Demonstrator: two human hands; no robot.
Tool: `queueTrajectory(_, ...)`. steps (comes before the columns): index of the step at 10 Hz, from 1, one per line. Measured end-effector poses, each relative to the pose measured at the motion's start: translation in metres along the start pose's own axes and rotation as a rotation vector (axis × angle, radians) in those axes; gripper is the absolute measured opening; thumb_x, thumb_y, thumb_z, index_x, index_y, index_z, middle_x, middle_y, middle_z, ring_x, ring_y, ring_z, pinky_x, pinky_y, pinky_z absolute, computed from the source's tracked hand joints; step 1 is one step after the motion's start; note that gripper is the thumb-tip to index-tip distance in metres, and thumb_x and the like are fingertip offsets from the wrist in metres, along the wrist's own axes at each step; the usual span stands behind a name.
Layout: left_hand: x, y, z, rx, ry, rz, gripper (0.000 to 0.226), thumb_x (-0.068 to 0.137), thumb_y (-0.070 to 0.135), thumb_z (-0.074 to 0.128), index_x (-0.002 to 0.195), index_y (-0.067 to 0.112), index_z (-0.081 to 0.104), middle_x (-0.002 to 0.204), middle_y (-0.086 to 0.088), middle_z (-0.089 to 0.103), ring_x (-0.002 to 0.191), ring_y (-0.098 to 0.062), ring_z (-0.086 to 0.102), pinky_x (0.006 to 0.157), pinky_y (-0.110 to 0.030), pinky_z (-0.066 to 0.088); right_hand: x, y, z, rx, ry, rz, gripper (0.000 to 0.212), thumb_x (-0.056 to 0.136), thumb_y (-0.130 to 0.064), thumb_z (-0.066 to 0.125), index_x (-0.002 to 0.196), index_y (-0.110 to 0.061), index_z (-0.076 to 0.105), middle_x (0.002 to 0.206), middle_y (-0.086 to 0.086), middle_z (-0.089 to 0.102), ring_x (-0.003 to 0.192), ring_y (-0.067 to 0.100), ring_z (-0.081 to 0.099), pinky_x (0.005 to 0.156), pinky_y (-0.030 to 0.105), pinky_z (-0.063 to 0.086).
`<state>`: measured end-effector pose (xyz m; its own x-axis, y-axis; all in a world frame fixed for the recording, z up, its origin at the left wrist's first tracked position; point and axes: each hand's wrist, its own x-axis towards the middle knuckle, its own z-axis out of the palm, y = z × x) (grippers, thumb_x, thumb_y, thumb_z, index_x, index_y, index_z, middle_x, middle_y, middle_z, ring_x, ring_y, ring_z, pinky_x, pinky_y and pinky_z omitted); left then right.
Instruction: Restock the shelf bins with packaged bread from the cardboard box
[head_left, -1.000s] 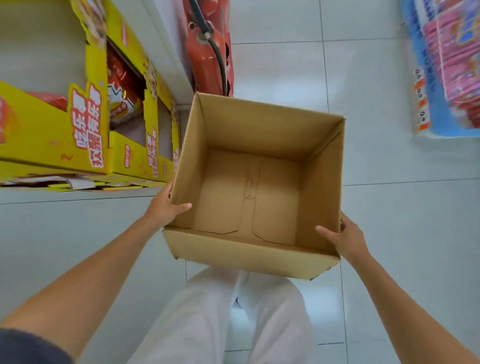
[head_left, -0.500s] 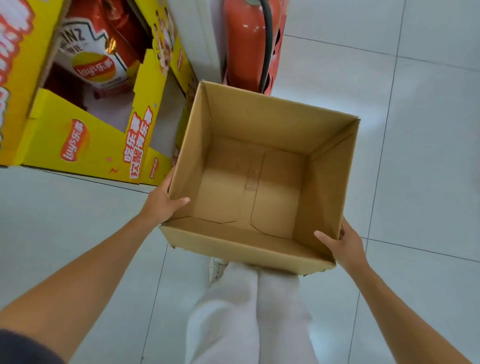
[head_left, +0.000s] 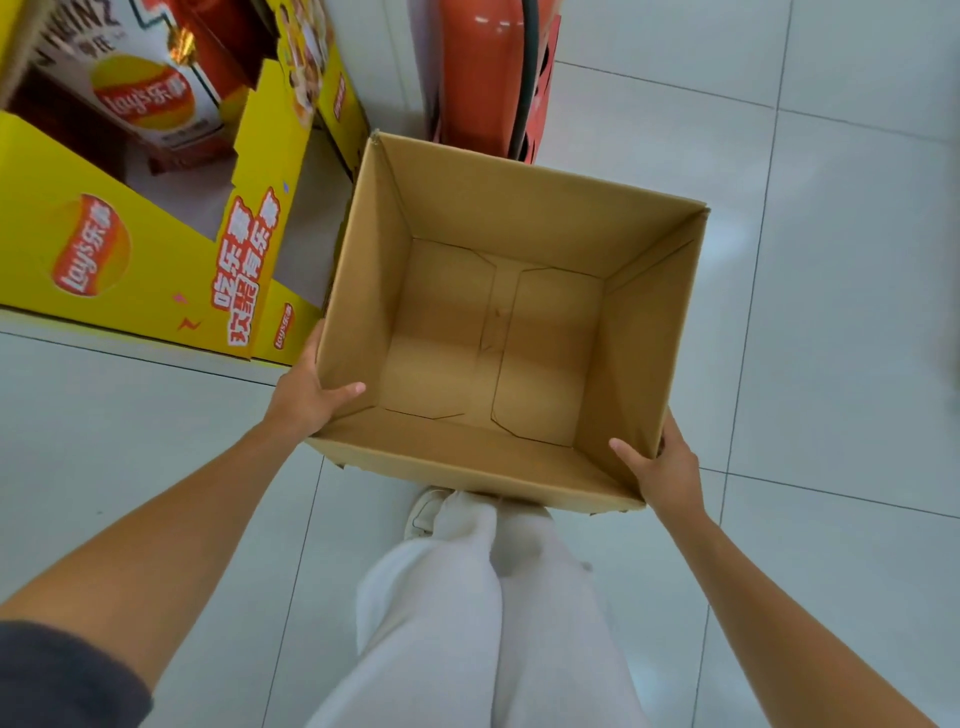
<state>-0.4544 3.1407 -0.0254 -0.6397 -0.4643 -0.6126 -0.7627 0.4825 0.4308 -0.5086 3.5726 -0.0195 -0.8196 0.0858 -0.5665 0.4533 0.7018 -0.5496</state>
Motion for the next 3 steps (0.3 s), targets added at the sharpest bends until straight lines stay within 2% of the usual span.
queueTrajectory(1, -0.011, 0.008, -0.002, -0.001, 0.014, -0.049, 0.098, 0.08, 0.042, 0.077, 0.156, 0.026, 0.016, 0.149, -0.009, 0.044, 0.134, -0.036, 0.045, 0.107, -0.054, 0.041, -0.012, -0.003, -0.003, 0.018, -0.03, 0.007, 0.068, 0.084, -0.039, 0.074, 0.141, -0.039, 0.035, 0.107, -0.018, 0.06, 0.093, 0.015, 0.061, 0.08, 0.032, 0.053)
queueTrajectory(2, -0.036, 0.014, -0.009, -0.011, 0.045, -0.09, 0.085, 0.086, 0.038, 0.072, 0.154, 0.021, 0.024, 0.15, -0.009, 0.045, 0.136, -0.035, 0.044, 0.109, -0.052, 0.041, -0.031, -0.009, -0.013, 0.025, -0.018, 0.079, 0.075, 0.082, -0.04, 0.076, 0.145, -0.03, 0.036, 0.121, -0.005, 0.059, 0.108, 0.02, 0.06, 0.093, 0.042, 0.053)
queueTrajectory(3, -0.082, 0.036, -0.028, -0.025, 0.057, -0.046, 0.069, 0.09, 0.029, 0.07, 0.149, 0.016, 0.036, 0.147, -0.01, 0.05, 0.132, -0.031, 0.05, 0.107, -0.048, 0.043, -0.07, -0.044, -0.028, -0.01, -0.033, 0.094, 0.074, 0.084, -0.036, 0.075, 0.147, -0.02, 0.039, 0.132, 0.006, 0.057, 0.119, 0.024, 0.057, 0.1, 0.041, 0.048)
